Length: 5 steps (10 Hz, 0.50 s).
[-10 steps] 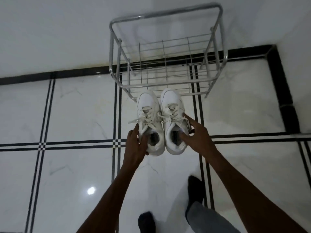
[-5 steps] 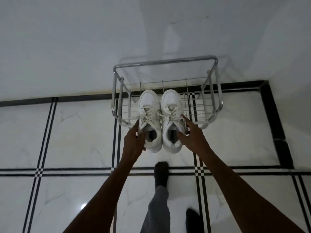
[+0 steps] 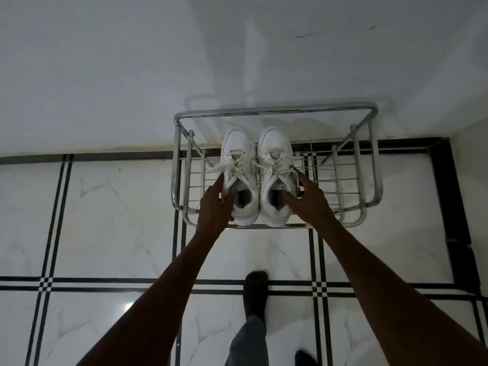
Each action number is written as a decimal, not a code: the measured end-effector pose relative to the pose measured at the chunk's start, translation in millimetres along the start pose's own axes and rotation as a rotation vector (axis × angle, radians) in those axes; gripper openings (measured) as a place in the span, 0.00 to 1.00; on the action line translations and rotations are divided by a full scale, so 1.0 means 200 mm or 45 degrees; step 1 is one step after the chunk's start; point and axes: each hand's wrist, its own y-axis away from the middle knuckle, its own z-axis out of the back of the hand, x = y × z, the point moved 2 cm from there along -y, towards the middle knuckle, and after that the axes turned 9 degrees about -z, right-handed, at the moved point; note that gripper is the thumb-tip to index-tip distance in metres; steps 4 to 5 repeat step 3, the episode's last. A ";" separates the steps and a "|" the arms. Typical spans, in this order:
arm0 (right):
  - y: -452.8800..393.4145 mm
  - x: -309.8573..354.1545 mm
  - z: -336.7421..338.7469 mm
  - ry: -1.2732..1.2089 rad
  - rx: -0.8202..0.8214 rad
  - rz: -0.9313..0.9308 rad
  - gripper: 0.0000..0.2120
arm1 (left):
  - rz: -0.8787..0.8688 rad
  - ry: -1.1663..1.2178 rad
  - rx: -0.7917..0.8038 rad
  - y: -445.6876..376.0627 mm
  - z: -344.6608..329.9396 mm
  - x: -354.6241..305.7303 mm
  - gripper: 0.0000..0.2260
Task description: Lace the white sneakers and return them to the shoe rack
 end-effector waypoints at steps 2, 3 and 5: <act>0.01 0.03 0.02 0.129 0.024 0.028 0.36 | 0.044 -0.083 0.027 0.00 0.04 -0.02 0.28; 0.04 0.10 0.05 0.279 -0.054 0.047 0.38 | 0.067 -0.228 -0.008 0.02 0.07 -0.10 0.31; 0.04 0.10 0.05 0.279 -0.054 0.047 0.38 | 0.067 -0.228 -0.008 0.02 0.07 -0.10 0.31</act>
